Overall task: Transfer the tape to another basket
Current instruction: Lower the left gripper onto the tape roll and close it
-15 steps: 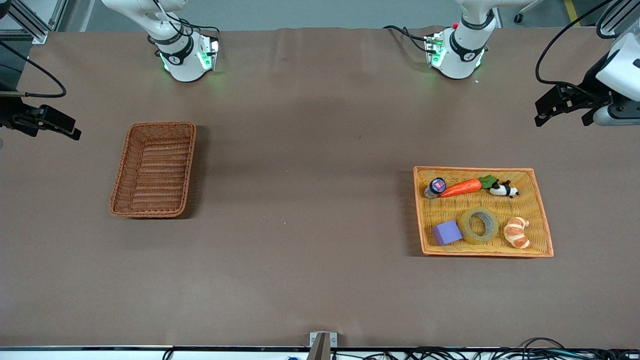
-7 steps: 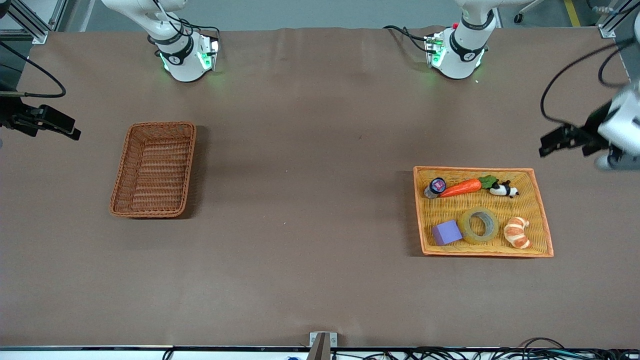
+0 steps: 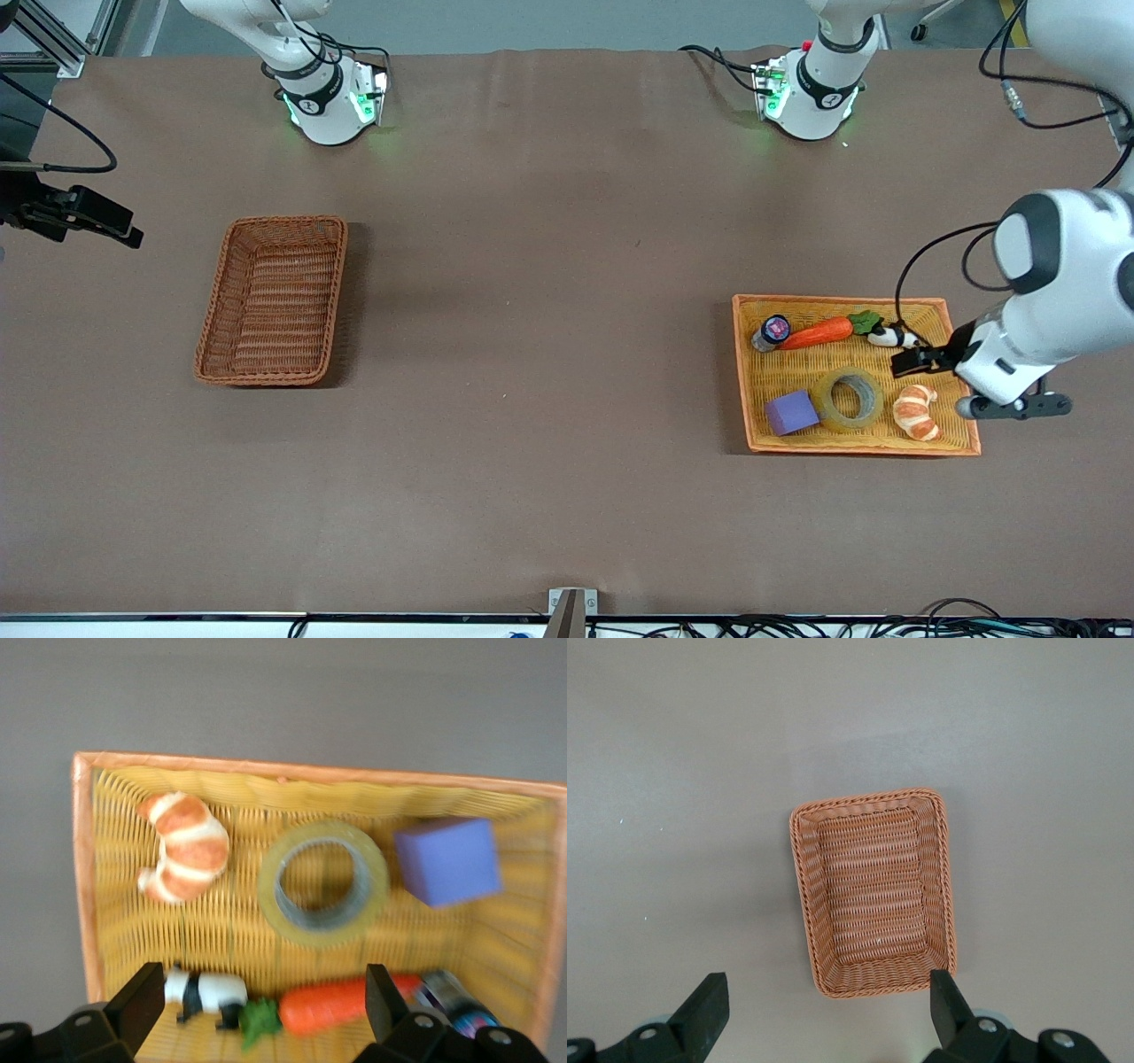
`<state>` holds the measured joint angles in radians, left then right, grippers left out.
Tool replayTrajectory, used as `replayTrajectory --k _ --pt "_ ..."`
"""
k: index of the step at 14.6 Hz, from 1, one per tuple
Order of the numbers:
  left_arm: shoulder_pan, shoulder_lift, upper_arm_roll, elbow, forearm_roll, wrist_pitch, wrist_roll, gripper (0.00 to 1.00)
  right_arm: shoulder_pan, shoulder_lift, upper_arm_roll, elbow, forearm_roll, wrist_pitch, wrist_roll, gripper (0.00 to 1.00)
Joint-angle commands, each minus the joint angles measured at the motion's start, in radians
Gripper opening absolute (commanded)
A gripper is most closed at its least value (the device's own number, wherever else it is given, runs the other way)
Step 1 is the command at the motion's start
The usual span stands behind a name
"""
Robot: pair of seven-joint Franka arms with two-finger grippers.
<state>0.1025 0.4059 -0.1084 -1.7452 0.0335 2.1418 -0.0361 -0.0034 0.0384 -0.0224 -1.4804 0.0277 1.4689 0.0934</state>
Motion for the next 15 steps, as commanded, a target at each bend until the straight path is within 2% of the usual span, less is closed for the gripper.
replayTrajectory --k 1,5,6,8,12,13,14,15 --pt "0.003 0.085 -0.001 0.006 0.048 0.081 -0.002 1.0 -0.007 -0.009 0.001 -0.001 0.021 -0.009 -0.011 1.0" --pt "-0.007 0.172 -0.001 0.018 0.059 0.128 -0.004 0.99 -0.007 -0.009 0.001 -0.003 0.023 -0.009 -0.011 1.0" --pt "-0.006 0.185 -0.002 0.022 0.059 0.128 -0.004 0.96 -0.009 -0.009 0.001 -0.001 0.023 -0.009 -0.011 1.0" --pt "-0.006 0.211 -0.002 0.029 0.057 0.128 -0.005 0.81 -0.007 -0.009 0.001 -0.003 0.023 -0.009 -0.011 1.0" --pt "-0.003 0.24 -0.002 0.032 0.057 0.128 -0.005 0.41 -0.007 -0.009 0.001 -0.003 0.023 -0.009 -0.011 1.0" --pt "-0.003 0.241 -0.002 0.035 0.059 0.128 -0.004 0.29 -0.007 -0.009 0.001 -0.003 0.023 -0.009 -0.011 1.0" --pt "-0.003 0.237 -0.002 0.036 0.06 0.128 0.011 0.12 -0.007 -0.009 0.001 -0.003 0.023 -0.009 -0.011 1.0" --pt "0.002 0.229 -0.002 0.038 0.06 0.121 0.016 0.04 -0.007 -0.009 0.001 -0.003 0.021 -0.009 -0.011 1.0"
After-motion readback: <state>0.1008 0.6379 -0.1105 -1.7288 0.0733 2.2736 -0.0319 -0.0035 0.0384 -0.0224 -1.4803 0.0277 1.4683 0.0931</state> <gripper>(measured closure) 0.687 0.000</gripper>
